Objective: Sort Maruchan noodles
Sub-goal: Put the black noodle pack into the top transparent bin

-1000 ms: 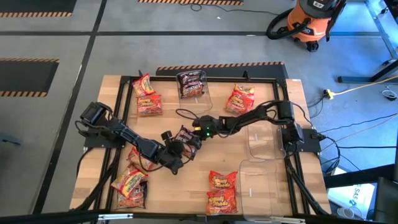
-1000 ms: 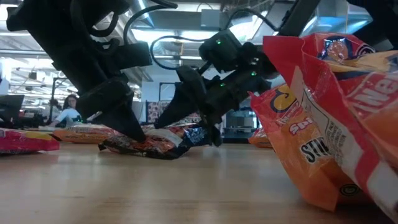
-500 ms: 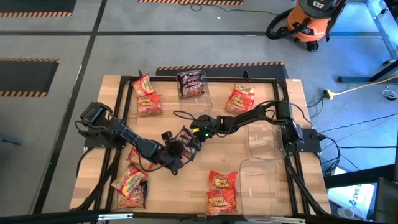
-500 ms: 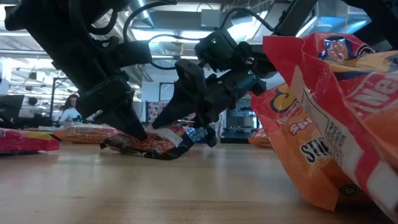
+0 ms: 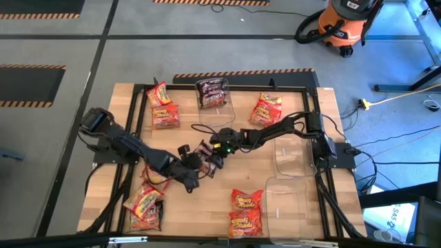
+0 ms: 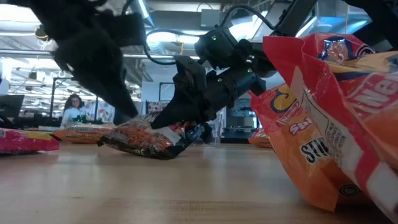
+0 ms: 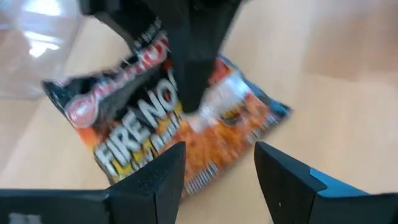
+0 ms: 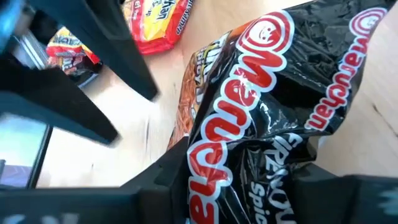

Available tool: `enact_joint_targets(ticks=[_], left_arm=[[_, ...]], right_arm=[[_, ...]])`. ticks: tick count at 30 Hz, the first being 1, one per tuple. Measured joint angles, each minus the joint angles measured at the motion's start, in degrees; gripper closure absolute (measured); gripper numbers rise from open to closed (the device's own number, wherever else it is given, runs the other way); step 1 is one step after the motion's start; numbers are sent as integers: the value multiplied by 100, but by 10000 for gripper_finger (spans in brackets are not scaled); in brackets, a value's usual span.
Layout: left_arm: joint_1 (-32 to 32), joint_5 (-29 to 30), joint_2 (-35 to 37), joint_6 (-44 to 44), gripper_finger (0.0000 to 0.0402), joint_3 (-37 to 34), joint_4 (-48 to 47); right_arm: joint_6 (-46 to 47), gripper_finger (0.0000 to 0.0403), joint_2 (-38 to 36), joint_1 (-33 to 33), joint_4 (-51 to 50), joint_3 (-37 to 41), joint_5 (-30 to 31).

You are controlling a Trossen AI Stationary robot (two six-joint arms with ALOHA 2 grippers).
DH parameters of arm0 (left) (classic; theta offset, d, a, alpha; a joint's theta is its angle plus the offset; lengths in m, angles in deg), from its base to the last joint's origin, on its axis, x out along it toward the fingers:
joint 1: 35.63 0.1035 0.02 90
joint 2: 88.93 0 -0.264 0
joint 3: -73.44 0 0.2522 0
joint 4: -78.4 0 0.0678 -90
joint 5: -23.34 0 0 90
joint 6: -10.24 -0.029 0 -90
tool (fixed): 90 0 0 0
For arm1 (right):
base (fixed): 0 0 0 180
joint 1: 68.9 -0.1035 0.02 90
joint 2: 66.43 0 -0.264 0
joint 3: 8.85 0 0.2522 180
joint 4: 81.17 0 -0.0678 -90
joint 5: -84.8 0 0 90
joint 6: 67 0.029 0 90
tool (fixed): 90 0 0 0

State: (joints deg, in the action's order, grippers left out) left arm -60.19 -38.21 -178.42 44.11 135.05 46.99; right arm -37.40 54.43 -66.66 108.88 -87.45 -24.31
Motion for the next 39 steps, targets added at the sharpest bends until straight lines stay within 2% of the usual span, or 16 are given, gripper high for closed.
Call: enact_joint_targets(ticks=[5, 13, 22, 26, 28, 39], left_arm=[[-88, -555, 655, 3, 215, 0, -311], [-341, -256, 1431, -19, 215, 0, -472], [-359, -7, 1443, -155, 215, 0, -451], [-224, -19, 1398, -268, 215, 0, -487], [-141, -206, 1398, -461, 215, 0, -440], [615, -1173, 1660, -1954, 215, -155, -218]], right_arm=[[-399, 269, -380, 0, -280, 2, 1], [-1423, 270, -1563, 46, -977, 7, 175], [-2399, 270, -2826, 573, -2023, -142, 1175], [-2866, 270, -2920, 1002, -2848, -611, 1303], [-3087, 270, -2905, 1187, -3176, -868, 1336], [-4674, 270, -2845, 1924, -3438, -1454, 1449]])
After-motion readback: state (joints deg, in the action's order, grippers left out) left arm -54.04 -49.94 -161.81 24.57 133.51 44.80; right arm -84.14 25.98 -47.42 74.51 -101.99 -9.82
